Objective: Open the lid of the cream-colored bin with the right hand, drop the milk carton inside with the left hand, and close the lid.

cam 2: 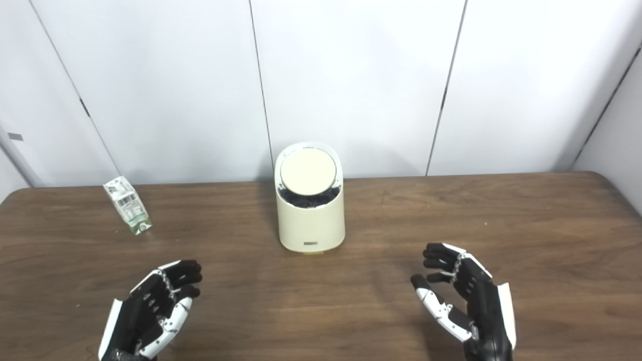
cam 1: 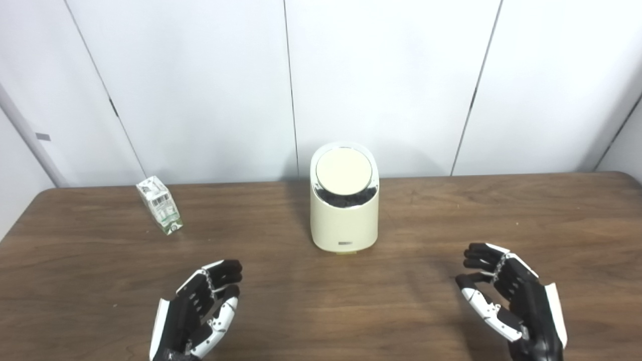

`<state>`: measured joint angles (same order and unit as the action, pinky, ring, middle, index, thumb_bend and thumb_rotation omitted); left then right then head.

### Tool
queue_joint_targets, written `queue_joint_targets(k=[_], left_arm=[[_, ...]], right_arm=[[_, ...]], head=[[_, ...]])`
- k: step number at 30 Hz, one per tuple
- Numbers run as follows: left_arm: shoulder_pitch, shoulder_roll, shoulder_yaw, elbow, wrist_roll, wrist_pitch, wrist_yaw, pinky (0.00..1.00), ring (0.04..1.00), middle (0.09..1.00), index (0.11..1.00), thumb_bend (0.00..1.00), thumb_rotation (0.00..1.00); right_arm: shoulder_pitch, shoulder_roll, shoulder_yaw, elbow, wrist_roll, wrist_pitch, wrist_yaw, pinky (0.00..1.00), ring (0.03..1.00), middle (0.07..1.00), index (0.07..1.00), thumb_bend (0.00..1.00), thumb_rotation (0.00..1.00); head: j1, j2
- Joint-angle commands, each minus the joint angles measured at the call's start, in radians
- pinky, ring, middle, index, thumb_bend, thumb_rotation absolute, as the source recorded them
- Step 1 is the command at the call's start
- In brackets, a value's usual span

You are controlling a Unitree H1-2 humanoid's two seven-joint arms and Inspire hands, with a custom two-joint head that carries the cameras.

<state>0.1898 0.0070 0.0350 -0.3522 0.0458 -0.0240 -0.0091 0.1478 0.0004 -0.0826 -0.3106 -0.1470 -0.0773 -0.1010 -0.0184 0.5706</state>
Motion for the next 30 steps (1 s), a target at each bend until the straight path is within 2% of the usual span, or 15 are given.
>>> queue_joint_targets(k=[1,10,17,19,21,26,28,29,30], left_arm=[[0.005,0.010,-0.002,-0.019,-0.001,-0.031,-0.001,0.65,0.719,0.727,0.710,0.21,0.09],[0.006,0.014,-0.004,-0.021,0.003,-0.033,-0.003,0.66,0.722,0.729,0.714,0.21,0.07],[0.004,0.015,-0.004,-0.017,0.005,-0.035,-0.003,0.66,0.724,0.731,0.715,0.21,0.10],[0.001,0.015,-0.003,-0.016,0.002,-0.030,-0.003,0.66,0.727,0.732,0.715,0.21,0.10],[-0.001,0.015,-0.003,-0.010,0.003,-0.035,-0.003,0.66,0.729,0.733,0.716,0.21,0.10],[-0.003,0.012,-0.006,-0.008,0.004,-0.027,-0.004,0.66,0.730,0.731,0.716,0.21,0.12],[-0.006,0.009,-0.006,-0.007,0.005,-0.021,0.000,0.66,0.730,0.730,0.716,0.21,0.13],[-0.007,0.008,-0.006,-0.004,0.006,-0.022,0.001,0.66,0.729,0.730,0.716,0.21,0.12],[-0.009,0.009,-0.008,0.004,0.005,-0.031,0.000,0.66,0.729,0.730,0.716,0.21,0.12]], right_arm=[[0.008,-0.007,0.002,-0.029,-0.001,-0.012,0.003,0.54,0.643,0.660,0.641,0.29,0.13],[0.010,-0.007,0.003,-0.029,-0.002,-0.017,0.003,0.53,0.642,0.659,0.640,0.29,0.14],[0.008,-0.007,0.003,-0.029,-0.001,-0.013,0.003,0.53,0.643,0.660,0.643,0.29,0.13],[0.005,-0.008,0.004,-0.024,-0.004,-0.020,0.002,0.53,0.642,0.660,0.644,0.29,0.12],[0.001,-0.017,0.011,-0.010,-0.032,-0.060,-0.002,0.53,0.636,0.658,0.644,0.29,0.14],[-0.018,-0.038,0.029,0.000,-0.170,-0.175,-0.031,0.54,0.646,0.672,0.663,0.28,0.25],[-0.037,-0.047,0.037,-0.064,-0.248,-0.167,-0.024,0.64,0.744,0.760,0.739,0.34,0.49],[-0.044,-0.051,0.039,-0.084,-0.272,-0.160,-0.021,0.69,0.792,0.800,0.774,0.38,0.58],[-0.072,-0.062,0.039,-0.130,-0.295,-0.126,0.001,0.72,0.823,0.824,0.796,0.41,0.65]], head=[[-0.001,0.001],[-0.001,0.001],[-0.007,0.001],[-0.009,0.001],[-0.005,0.000],[-0.005,-0.003],[-0.006,-0.003],[-0.007,-0.005],[-0.009,-0.007]])
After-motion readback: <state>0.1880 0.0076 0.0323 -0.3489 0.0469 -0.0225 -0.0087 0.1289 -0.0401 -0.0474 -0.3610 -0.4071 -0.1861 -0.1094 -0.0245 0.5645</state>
